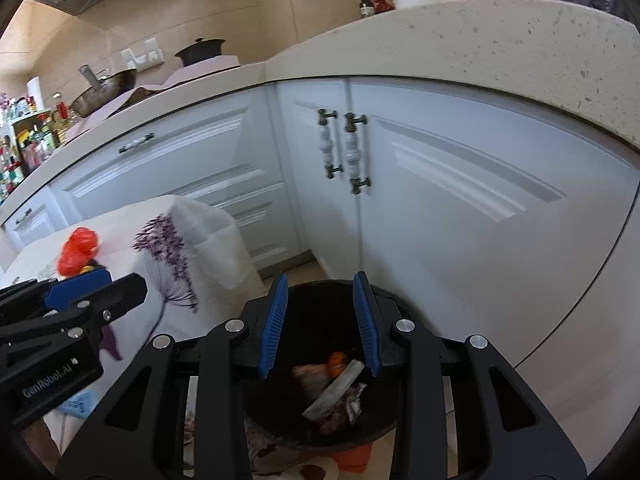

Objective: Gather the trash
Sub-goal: 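Open both tools over the black bin to drop the wrappers, then move both open tools back over the remaining table items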

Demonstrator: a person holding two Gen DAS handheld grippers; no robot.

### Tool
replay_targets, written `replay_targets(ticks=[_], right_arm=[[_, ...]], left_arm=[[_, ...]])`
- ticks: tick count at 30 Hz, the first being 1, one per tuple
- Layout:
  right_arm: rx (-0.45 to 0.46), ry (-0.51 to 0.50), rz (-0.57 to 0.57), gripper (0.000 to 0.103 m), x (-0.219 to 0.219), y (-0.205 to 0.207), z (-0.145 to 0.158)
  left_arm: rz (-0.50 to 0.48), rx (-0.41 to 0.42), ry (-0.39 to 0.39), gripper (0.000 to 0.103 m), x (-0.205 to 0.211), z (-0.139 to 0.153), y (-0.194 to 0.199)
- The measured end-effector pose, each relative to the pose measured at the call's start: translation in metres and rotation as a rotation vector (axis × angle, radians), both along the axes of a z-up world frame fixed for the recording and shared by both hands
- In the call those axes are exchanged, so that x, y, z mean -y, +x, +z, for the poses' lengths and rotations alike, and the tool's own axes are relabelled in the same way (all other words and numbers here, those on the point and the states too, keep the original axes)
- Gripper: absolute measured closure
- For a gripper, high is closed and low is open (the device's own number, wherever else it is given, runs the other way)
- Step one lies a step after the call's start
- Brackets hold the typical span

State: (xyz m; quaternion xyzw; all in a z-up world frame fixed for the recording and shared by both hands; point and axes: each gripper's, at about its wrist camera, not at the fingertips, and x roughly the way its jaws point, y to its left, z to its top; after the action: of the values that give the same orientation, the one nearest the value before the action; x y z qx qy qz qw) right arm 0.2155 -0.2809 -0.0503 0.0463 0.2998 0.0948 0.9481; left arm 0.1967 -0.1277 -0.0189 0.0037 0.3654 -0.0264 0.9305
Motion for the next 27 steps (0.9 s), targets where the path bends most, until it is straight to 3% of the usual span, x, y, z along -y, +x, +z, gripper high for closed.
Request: replay_targets(ticks=[7, 17, 27], right_arm=[[-0.007, 0.017, 0.068, 0.070, -0.030, -0.026, 0.005], [-0.021, 0.010, 0.155, 0.070, -0.077, -0.063, 0.009], [-0.069, -0.032, 0.148, 0.070, -0.094, -0.076, -0.007]], left_arm=[[0.044, 0.015, -0.004, 0.052, -0.040, 0.010, -0.033], [0.158, 0.023, 0.009, 0.051, -0.108, 0.011, -0.075], [0.245, 0.008, 0.016, 0.051, -0.159, 0.001, -0.104]])
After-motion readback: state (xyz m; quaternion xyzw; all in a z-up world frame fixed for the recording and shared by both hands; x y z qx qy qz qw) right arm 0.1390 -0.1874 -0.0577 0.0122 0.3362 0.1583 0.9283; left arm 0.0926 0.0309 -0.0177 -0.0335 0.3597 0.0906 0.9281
